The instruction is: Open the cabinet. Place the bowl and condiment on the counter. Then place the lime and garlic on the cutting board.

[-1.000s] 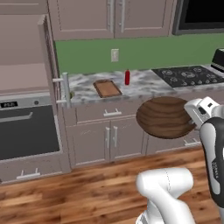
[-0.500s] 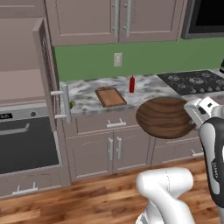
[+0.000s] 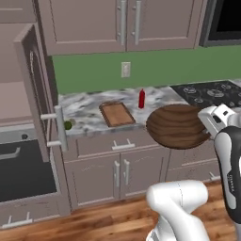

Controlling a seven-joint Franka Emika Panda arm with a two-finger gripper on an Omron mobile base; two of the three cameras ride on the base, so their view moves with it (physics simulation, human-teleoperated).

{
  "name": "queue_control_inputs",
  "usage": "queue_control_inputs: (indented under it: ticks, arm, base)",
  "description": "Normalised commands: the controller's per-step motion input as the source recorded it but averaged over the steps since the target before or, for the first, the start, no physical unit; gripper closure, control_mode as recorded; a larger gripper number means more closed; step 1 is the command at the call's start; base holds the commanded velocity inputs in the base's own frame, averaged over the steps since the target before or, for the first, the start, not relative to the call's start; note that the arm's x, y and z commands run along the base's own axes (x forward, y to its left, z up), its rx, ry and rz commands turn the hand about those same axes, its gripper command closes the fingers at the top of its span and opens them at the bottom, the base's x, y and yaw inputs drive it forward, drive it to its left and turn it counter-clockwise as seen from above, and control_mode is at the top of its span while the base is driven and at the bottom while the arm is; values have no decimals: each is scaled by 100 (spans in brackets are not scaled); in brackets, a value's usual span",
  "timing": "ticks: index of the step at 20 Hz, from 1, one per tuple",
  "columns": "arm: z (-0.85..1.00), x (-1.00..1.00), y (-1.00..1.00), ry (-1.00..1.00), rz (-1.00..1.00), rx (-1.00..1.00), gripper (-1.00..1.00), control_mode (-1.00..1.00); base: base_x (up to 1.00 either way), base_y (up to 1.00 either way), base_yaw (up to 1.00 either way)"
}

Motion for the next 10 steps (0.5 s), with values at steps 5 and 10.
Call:
queue_control_inputs:
  ticks: [5,10]
  arm:
    - [0,0,0,0,0,0,100,100]
    - [0,0,0,0,0,0,100,100]
  base:
    - [47,-28,0]
    - [46,-15,0]
